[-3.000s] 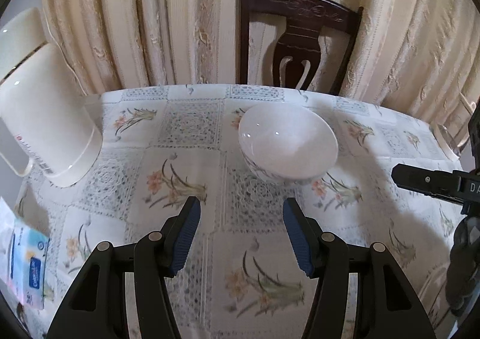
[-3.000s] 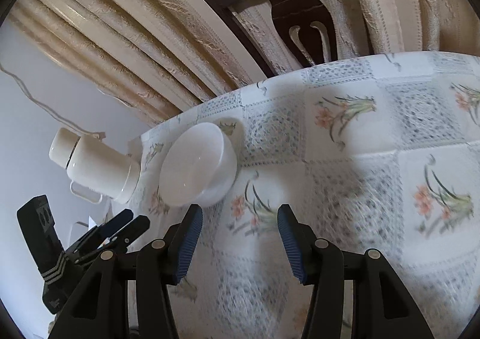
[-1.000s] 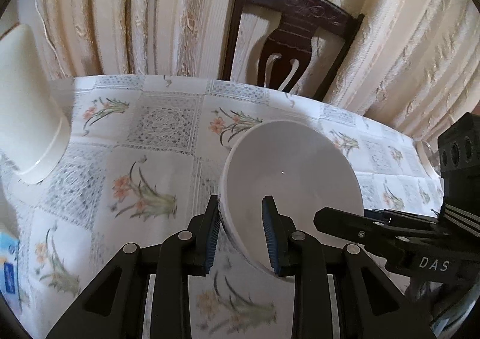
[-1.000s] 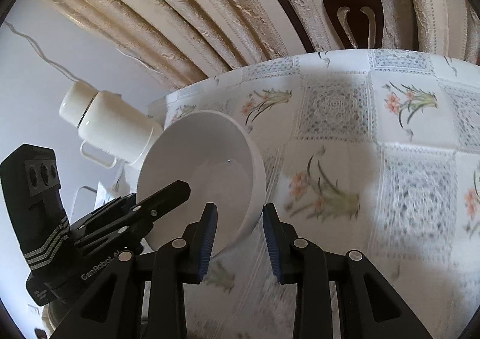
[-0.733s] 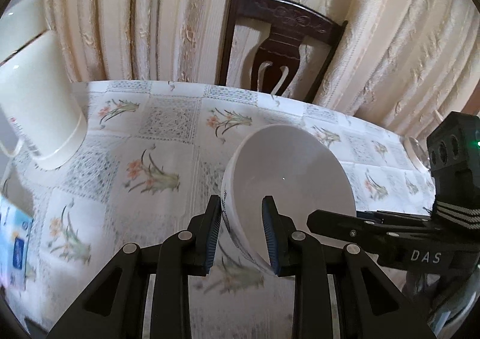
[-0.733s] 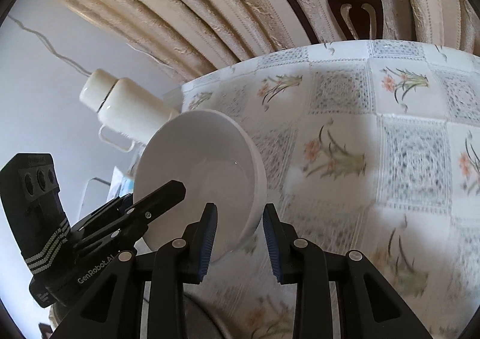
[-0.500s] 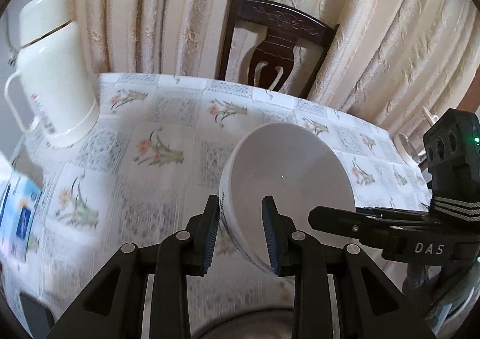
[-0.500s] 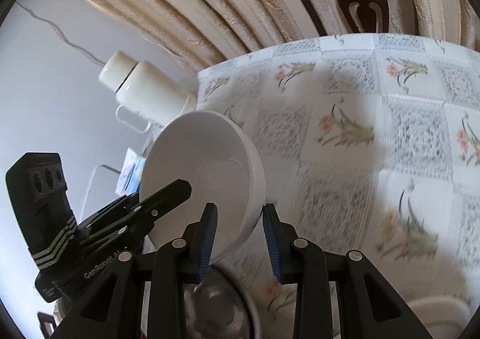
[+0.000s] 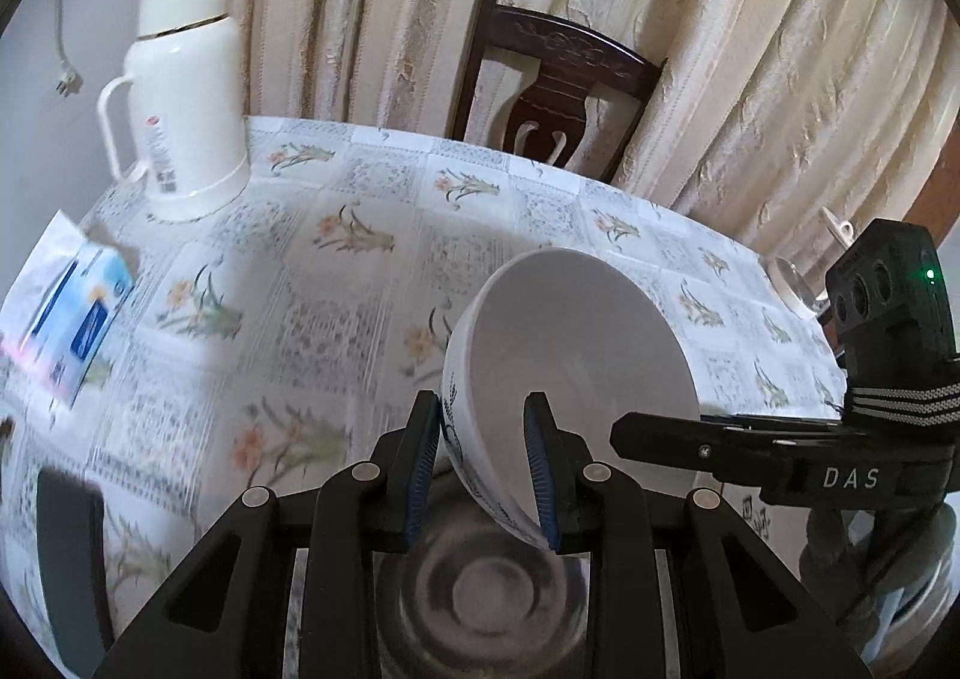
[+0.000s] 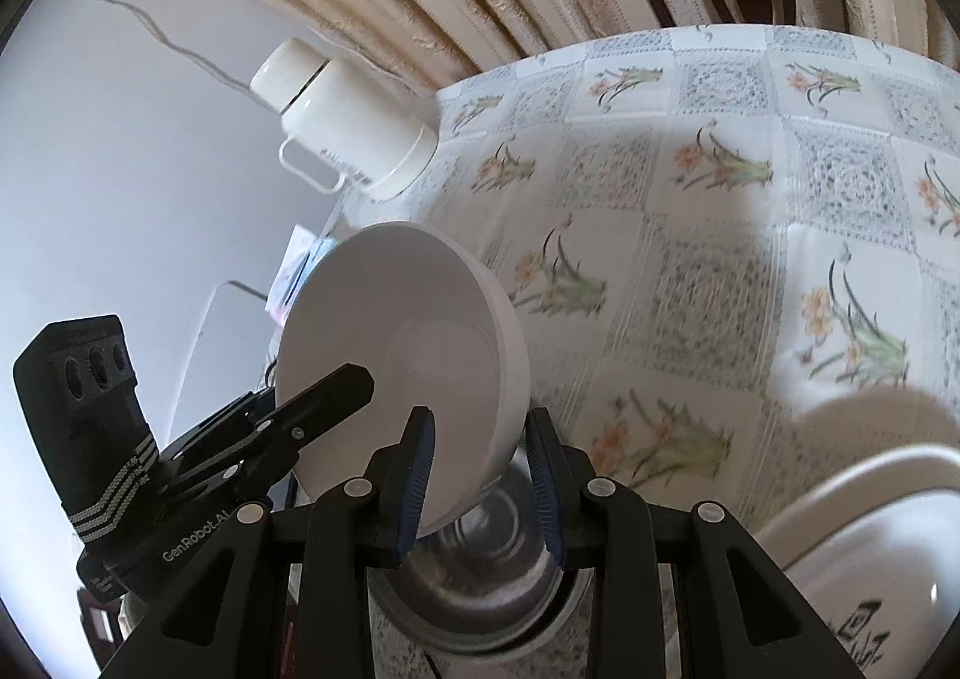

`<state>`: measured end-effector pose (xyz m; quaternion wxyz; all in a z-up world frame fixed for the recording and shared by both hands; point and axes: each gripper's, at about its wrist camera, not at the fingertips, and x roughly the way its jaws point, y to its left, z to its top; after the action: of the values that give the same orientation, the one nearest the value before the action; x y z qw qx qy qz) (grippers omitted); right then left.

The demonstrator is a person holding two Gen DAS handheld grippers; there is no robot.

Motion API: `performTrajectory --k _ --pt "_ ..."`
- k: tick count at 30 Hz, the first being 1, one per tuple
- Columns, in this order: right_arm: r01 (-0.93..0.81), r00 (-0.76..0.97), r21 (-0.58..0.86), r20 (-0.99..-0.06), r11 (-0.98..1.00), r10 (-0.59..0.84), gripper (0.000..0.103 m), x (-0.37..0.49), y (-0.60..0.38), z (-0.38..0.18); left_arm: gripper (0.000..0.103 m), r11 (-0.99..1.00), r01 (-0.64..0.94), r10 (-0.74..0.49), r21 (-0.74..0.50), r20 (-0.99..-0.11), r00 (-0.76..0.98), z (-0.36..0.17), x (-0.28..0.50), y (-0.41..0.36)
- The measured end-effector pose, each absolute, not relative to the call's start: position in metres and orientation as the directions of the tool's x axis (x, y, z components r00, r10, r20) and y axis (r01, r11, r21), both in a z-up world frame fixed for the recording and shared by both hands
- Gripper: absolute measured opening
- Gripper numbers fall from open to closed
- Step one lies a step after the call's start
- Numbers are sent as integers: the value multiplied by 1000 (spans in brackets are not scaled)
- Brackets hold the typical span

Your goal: Organize plates and bowls

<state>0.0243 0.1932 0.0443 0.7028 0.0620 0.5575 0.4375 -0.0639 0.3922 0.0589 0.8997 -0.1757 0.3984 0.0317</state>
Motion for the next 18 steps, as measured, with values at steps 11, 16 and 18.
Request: performTrajectory --k 11,16,18 --pt "-566 -48 561 -754 604 655 34 -8 191 28 29 914 -240 -92 -328 -742 664 35 -111 389" --pt "-568 -50 551 -765 612 642 34 -16 189 24 29 910 -248 -101 -333 -757 646 22 -122 386" --pt "-576 -58 546 -770 609 635 34 -18 188 23 29 907 -254 -104 -335 -764 637 17 -125 384"
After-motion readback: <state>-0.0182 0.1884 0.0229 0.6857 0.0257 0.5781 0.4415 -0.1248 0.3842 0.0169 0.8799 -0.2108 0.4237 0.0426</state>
